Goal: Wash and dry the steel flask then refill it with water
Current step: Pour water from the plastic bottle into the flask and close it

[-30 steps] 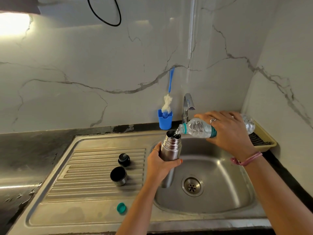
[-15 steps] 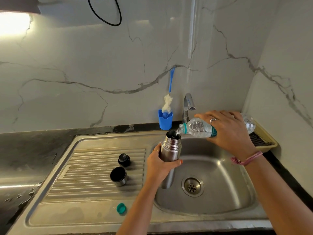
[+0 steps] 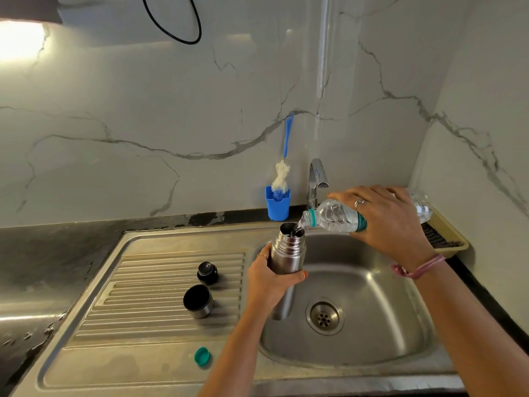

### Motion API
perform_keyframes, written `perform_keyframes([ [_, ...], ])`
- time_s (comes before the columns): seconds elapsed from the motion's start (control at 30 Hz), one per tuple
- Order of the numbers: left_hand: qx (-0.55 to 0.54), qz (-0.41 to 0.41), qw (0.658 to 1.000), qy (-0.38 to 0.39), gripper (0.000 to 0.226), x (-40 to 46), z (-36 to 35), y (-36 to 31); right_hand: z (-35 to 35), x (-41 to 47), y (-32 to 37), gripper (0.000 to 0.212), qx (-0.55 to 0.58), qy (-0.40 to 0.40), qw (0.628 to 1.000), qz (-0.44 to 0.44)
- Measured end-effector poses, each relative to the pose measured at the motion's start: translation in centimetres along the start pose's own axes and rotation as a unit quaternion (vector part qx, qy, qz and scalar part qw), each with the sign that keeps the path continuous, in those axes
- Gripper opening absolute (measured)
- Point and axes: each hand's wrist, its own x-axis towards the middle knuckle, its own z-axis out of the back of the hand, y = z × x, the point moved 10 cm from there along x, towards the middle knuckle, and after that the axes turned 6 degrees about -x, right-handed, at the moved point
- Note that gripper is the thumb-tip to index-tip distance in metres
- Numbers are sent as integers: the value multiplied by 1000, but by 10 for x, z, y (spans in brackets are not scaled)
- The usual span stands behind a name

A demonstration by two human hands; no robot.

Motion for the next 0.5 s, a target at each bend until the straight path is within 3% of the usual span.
perform_keyframes([
  [0.5, 5, -2, 1000, -5, 80, 2, -3, 0, 4, 2, 0, 74, 5, -9, 1000, 19],
])
